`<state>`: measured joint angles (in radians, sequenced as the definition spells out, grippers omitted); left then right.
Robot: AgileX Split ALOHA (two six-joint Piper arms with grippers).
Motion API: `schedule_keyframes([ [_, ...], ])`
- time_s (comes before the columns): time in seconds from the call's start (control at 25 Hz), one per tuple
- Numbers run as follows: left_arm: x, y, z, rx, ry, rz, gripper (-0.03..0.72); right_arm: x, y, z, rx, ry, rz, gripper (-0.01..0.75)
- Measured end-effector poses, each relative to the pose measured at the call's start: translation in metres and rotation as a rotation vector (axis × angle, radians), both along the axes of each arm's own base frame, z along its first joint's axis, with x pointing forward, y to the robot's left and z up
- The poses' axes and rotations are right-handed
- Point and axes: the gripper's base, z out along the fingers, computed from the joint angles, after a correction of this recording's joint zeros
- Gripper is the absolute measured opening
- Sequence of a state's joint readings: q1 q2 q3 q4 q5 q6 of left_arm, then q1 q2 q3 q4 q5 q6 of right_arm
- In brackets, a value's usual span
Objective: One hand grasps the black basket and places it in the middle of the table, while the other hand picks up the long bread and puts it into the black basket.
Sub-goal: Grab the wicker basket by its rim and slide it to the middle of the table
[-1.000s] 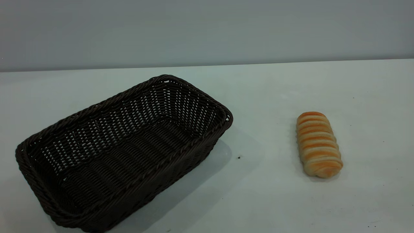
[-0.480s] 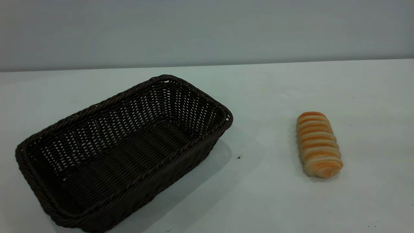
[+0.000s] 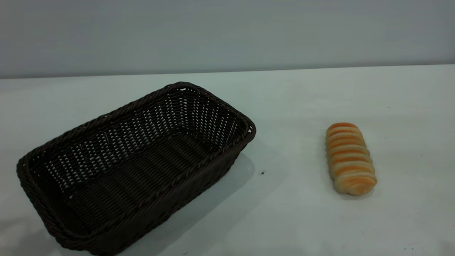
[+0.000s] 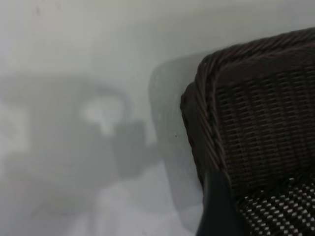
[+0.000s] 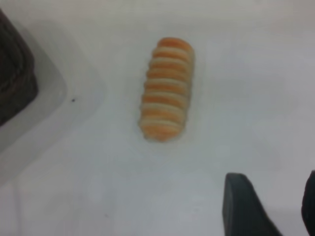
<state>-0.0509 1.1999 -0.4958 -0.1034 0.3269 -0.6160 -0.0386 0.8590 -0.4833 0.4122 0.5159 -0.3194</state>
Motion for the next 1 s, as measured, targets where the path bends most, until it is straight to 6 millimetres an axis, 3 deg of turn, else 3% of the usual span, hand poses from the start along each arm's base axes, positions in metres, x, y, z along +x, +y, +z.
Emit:
schedule_keyframes([
  [0.44, 0.023, -0.020, -0.055, -0.017, 0.150, -0.029, 0.530, 0.002, 0.003, 0.001, 0.022, -0.019, 0.029, 0.280],
  [0.8, 0.029, -0.021, -0.067, -0.026, 0.157, 0.010, 0.530, 0.002, 0.004, 0.001, 0.037, -0.013, 0.029, 0.280],
  [1.0, 0.036, -0.027, -0.084, -0.022, 0.160, 0.010, 0.530, 0.001, 0.005, 0.000, 0.038, -0.001, 0.036, 0.280],
])
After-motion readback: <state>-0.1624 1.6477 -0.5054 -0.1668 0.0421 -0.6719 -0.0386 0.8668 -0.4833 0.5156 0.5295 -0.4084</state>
